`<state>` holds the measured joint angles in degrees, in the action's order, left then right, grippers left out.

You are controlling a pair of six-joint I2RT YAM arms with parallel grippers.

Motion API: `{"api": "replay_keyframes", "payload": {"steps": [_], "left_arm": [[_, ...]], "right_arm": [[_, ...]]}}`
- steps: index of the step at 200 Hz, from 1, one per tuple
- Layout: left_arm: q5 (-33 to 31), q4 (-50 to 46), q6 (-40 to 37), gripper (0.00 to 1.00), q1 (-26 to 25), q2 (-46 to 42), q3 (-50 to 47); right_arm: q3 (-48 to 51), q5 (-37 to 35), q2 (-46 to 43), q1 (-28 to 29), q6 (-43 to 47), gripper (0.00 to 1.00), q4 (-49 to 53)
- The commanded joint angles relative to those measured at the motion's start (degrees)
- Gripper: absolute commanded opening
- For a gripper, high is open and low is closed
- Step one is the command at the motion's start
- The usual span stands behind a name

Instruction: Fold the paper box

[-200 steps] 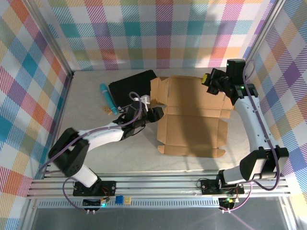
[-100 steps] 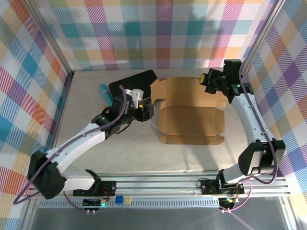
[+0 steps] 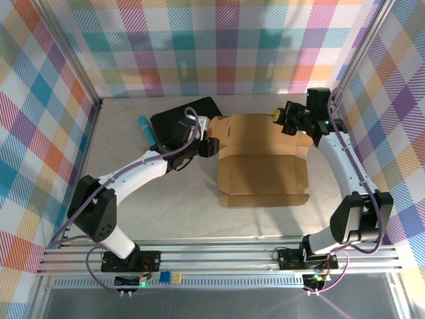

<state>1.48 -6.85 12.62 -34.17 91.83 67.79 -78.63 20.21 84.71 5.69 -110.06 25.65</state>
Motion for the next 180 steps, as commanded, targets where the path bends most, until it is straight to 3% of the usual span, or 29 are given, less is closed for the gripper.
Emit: {"api": "replay_keyframes", "payload": {"steps": [1,19,38,65,109,153,180], "left_arm": [[-1.6,1.7,-0.7,0.47,0.4,2.8,3.6],[-4.0,2.0,0.7,0.27,0.4,4.0,3.7],[-6.0,2.6,2.0,0.13,0.3,4.5,3.2],[-10.0,2.1,3.7,0.0,-0.8,4.5,2.2],[-19.9,3.0,11.3,0.0,-2.3,0.5,-4.6],[-18.2,5.7,15.6,0.0,-3.5,-0.2,-7.9],[-13.6,7.6,14.1,0.28,-3.9,-3.3,-10.4]], "right_arm": [[0.3,1.7,0.4,0.5,1.0,0.0,-2.5],[0.3,1.8,1.1,0.6,1.0,0.0,-3.1],[0.6,2.5,2.0,1.0,1.1,0.0,-4.3],[3.5,2.2,2.6,2.0,1.0,0.0,-10.7],[7.8,2.3,4.9,4.1,2.8,0.0,-21.3],[12.8,1.0,5.4,6.7,5.2,0.0,-28.0],[15.2,1.4,5.6,6.4,7.1,0.0,-31.4]]}}
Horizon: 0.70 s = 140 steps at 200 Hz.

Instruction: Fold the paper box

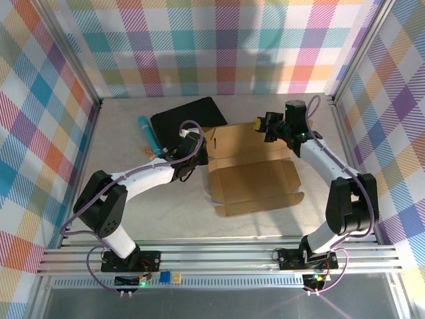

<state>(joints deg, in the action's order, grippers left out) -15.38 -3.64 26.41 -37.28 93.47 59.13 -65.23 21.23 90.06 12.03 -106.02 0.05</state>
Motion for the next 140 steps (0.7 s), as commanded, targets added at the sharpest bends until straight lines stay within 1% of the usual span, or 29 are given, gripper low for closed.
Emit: {"api": "replay_keyframes", "payload": {"steps": [1,16,32,46,68,91,110,121,134,140], "left_arm": [[3.5,4.4,0.2,0.28,-0.8,-5.2,-1.9],[6.0,3.5,-0.9,0.42,-0.6,-9.5,-3.4],[8.1,1.1,-1.6,0.58,0.3,-16.7,-5.4],[10.1,-1.2,-1.6,0.65,2.3,-23.3,-7.3],[15.5,-4.5,-0.9,0.62,7.8,-30.7,-8.8],[18.6,-8.2,-0.4,0.6,12.5,-32.9,-9.1],[19.0,-8.9,0.2,0.59,13.7,-32.8,-9.5],[18.7,-8.6,1.0,0.58,13.8,-32.4,-10.0],[18.6,-7.2,2.1,0.57,13.8,-32.2,-11.0],[18.5,-6.5,2.7,0.57,13.8,-32.2,-11.4]], "right_arm": [[1.8,0.4,0.3,0.1,3.2,0.0,-5.9],[1.9,1.3,0.8,-0.2,4.2,0.0,-6.4],[2.1,2.3,1.3,-0.6,5.0,0.0,-7.9],[1.9,3.5,2.1,-0.9,6.7,0.0,-9.9],[1.8,6.7,3.9,-1.1,9.5,0.0,-13.8],[3.7,8.6,4.5,-1.1,10.9,0.0,-18.9],[4.9,10.4,5.6,-1.2,11.9,0.0,-22.9],[5.2,12.1,7.1,-1.2,11.6,0.0,-27.0],[5.9,13.7,9.4,-1.2,10.1,0.0,-34.4],[6.1,14.3,10.1,-1.2,9.8,0.0,-35.8]]}}
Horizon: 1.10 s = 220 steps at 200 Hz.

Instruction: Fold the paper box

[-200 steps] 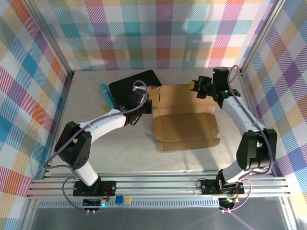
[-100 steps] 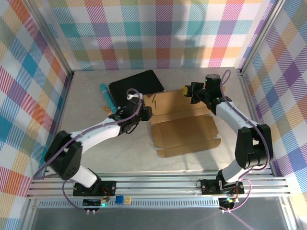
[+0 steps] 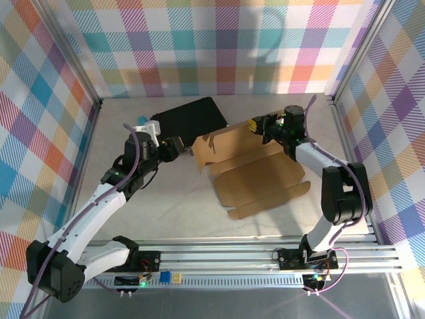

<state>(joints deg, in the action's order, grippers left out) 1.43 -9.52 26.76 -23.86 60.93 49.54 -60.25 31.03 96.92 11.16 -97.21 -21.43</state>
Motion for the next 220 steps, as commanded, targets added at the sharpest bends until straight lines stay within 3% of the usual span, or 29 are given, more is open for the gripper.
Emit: {"api": "replay_keyframes", "payload": {"steps": [1,75,123,175,220], "left_arm": [[1.7,-0.6,2.3,0.57,0.4,0.4,-1.9],[3.7,-0.2,2.2,0.55,0.4,5.3,-1.6],[10.4,3.0,-8.4,0.42,0.5,13.5,-2.0],[18.1,11.2,-16.3,0.43,-0.6,21.9,-0.9],[22.0,12.0,-21.7,0.46,-4.2,22.9,0.2]], "right_arm": [[1.1,4.6,3.2,-0.4,1.0,0.0,-14.3],[6.3,11.5,5.1,-2.7,5.0,0.0,-21.2],[5.3,14.7,6.1,-3.7,6.9,0.0,-18.8],[3.8,15.5,6.8,-3.7,7.5,0.0,-16.9],[2.6,15.5,7.1,-3.8,7.1,0.0,-16.6]]}}
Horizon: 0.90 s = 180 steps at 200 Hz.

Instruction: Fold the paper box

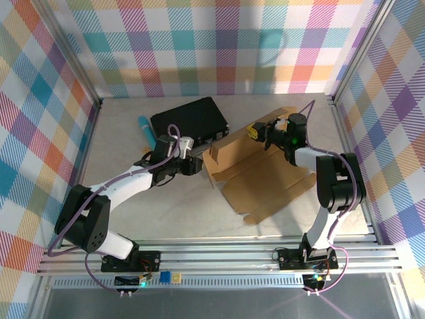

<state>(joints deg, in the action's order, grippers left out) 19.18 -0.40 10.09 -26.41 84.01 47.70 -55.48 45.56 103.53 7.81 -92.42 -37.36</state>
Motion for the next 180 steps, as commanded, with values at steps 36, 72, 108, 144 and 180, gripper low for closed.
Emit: {"api": "replay_keyframes", "payload": {"steps": [36,72,108,144,180], "left_arm": [[5.1,2.6,-6.2,0.49,-4.1,-0.4,2.2],[2.8,2.8,-6.2,0.51,-5.9,0.1,2.5],[2.4,3.5,-5.9,0.52,-7.0,1.0,3.9],[0.4,3.3,-5.9,0.52,-8.3,2.3,4.7],[-1.4,3.9,-5.3,0.51,-9.9,3.9,5.8]], "right_arm": [[-2.5,0.8,0.9,-0.4,1.8,0.0,-1.0],[-2.7,0.7,1.0,-0.4,1.3,0.0,-1.3],[-2.5,0.8,0.8,-0.4,1.4,0.0,-1.5],[-2.2,1.9,1.4,-0.5,1.7,0.0,-1.9],[-1.4,2.2,1.5,-0.4,2.0,0.0,-1.7]]}}
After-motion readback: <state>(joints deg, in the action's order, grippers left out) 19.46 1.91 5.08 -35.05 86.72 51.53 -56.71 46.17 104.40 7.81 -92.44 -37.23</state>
